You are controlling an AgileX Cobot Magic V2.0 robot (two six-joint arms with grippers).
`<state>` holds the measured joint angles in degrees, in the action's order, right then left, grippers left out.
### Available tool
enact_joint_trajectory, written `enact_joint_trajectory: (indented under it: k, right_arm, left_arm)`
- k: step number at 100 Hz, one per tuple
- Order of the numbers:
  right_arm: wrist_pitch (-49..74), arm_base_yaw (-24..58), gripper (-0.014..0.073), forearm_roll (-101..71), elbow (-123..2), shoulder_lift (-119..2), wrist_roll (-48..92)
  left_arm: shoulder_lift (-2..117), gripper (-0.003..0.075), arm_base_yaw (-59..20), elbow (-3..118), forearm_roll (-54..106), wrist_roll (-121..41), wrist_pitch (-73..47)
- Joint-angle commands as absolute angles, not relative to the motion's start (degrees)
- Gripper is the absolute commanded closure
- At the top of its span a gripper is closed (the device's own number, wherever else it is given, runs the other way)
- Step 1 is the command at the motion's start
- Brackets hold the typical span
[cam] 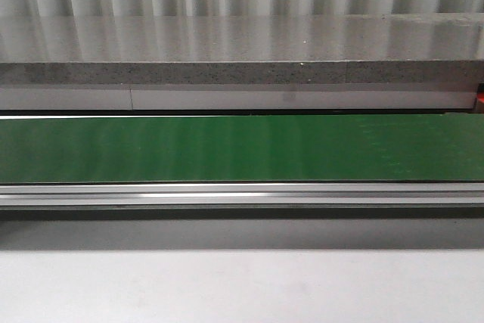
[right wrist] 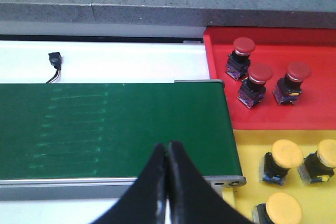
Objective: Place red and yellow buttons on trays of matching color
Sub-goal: 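Withdraw the right gripper back over the belt end, then grasp the last red push-button from the table with the left gripper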
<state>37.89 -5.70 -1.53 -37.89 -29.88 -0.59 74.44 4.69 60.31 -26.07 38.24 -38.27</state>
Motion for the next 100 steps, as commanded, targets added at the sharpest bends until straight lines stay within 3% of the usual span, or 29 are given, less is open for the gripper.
enact_joint_trajectory:
  k: [1, 59, 100]
  right_arm:
    - [33.8, -5.8, 0.0661, -1.3, -39.3, -29.9, 0.0]
    - [33.8, -5.8, 0.0661, -1.3, -39.3, -29.9, 0.0]
    - [33.8, -5.8, 0.0661, -1.3, -39.3, -29.9, 0.0]
  left_arm:
    - [77.4, 0.0166, 6.2, 64.0, -26.3, 38.7, -35.2]
    - [95.3, 0.0166, 7.5, 71.7, -24.1, 38.7, -32.7]
    - [99.5, 0.0166, 7.7, 73.2, -24.5, 41.1, -31.5]
